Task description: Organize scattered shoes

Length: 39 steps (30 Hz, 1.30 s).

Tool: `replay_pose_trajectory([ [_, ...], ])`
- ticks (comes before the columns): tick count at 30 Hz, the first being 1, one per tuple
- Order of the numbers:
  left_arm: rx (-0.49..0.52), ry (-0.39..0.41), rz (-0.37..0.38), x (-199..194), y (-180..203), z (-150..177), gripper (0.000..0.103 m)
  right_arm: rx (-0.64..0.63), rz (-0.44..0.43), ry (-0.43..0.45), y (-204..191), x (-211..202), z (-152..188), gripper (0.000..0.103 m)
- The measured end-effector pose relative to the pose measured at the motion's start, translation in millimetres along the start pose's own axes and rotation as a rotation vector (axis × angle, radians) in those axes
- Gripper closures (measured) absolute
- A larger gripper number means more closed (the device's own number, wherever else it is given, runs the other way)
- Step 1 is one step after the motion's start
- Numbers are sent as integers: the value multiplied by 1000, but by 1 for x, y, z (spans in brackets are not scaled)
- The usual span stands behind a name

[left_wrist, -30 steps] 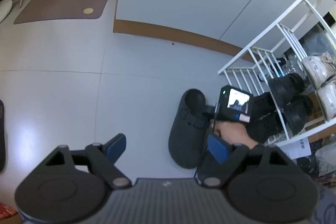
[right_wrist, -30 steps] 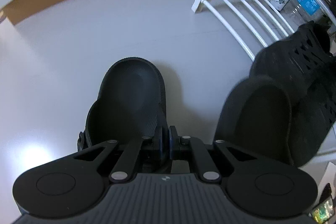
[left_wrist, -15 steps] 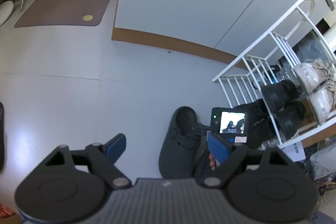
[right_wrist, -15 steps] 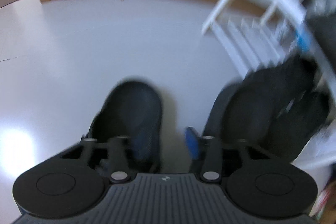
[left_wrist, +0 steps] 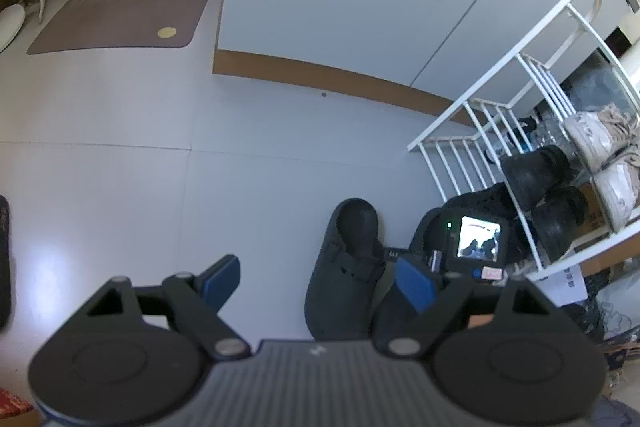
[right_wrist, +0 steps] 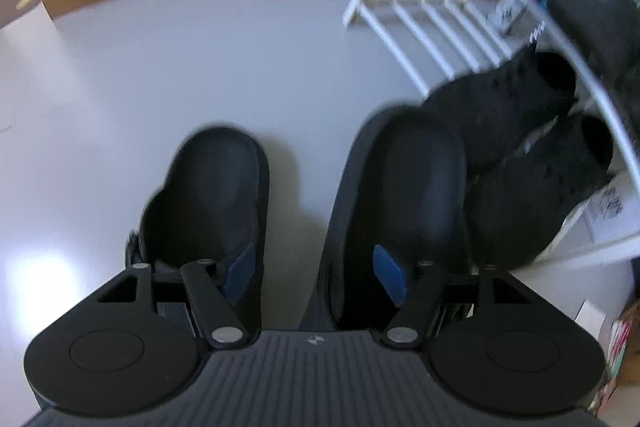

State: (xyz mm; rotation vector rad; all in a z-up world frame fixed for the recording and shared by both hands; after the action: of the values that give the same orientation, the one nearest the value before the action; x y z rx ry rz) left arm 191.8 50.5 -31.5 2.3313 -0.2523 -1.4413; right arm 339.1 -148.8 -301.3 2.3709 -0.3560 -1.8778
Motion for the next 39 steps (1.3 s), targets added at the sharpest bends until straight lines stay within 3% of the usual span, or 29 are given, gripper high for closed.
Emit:
replay_pose_trajectory([
  [2, 1, -2, -1, 1, 1, -1, 16, 16, -61, -39, -2, 3, 5, 38],
  [15, 17, -25, -4, 8, 4, 2, 16, 46, -182, -23, -5, 4, 6, 40],
  [16, 16, -25, -4, 9, 4, 2, 16, 52, -205, -29, -5, 4, 5, 47],
  [26, 1, -4, -11, 0, -3, 2, 16, 176, -332, -2, 28, 8, -10, 44],
  [31, -9, 5, -10, -1, -5, -1, 16, 172, -352, -1, 34, 11, -17, 44],
  [39, -12, -5, -4, 0, -8, -1, 16, 28, -273, -68, -8, 31, -18, 44],
])
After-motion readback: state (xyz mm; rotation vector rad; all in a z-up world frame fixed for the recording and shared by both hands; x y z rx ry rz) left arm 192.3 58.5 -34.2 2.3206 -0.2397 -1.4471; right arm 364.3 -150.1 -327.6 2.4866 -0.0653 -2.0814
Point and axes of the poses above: each gripper's, at about its wrist camera, not at the fingertips, and x roughly the way its jaws point, y to its right, z to its underside, the point moved 1 cm from there along x, roughly the way its jaws point, and after that the axes turned 13 degrees about z, right-handed, at the moved point
